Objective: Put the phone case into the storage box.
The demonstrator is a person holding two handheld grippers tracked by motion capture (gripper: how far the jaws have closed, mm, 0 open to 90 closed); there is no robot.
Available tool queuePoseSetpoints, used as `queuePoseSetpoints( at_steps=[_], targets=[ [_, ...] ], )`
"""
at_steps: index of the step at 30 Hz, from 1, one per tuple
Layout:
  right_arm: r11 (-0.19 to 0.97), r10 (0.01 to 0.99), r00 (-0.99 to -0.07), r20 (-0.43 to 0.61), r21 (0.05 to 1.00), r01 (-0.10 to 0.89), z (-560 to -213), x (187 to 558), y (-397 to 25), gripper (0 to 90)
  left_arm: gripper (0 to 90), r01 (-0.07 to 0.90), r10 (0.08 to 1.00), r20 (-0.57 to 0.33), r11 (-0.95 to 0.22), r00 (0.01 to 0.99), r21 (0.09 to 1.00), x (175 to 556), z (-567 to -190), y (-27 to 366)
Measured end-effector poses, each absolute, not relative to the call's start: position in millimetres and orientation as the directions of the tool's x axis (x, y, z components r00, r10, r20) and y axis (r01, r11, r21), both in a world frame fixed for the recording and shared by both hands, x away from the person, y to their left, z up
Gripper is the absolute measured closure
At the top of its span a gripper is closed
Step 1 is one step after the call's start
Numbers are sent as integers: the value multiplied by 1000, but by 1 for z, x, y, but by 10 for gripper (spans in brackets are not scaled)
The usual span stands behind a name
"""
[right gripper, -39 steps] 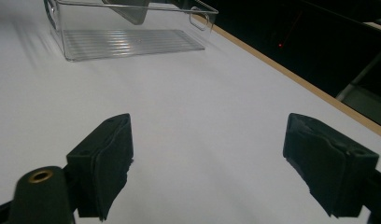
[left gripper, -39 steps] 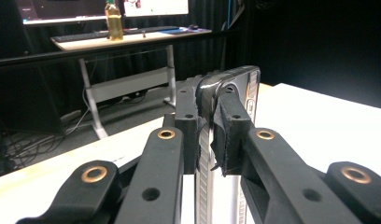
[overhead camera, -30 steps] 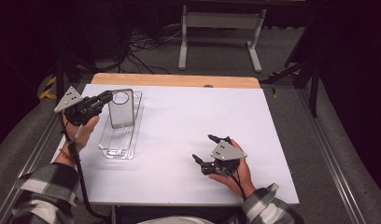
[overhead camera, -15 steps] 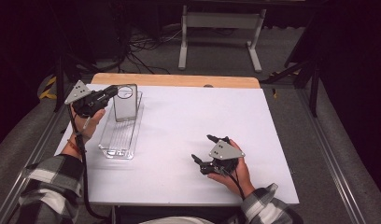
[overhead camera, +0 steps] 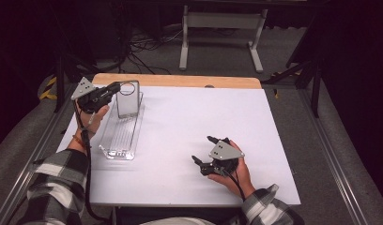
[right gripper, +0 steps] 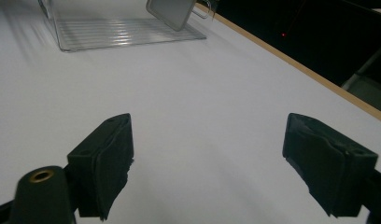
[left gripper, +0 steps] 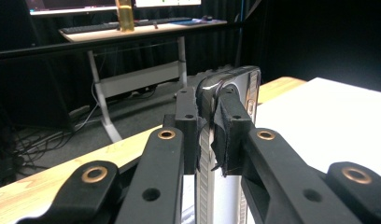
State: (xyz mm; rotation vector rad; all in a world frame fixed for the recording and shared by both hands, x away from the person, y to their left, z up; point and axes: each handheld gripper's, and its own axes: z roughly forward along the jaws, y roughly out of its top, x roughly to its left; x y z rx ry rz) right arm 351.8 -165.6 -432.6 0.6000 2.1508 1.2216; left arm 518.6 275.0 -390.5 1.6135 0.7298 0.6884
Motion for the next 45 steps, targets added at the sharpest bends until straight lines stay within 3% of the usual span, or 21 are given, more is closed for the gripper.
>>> queuePoseSetpoints(
  at_steps=[19, 30, 45],
  targets=[
    [498, 620, -738, -267, 861, 106, -435, 353, -163, 172, 805, 57, 782, -17, -25, 623, 998, 541, -408, 281],
    [514, 602, -749, -276, 852, 99, -436, 352, -160, 172, 696, 113, 803, -38, -38, 595, 993, 546, -418, 290],
    [523, 589, -757, -283, 847, 90, -435, 350, -159, 173, 681, 194, 830, -14, -114, 558, 974, 551, -426, 295]
  ],
)
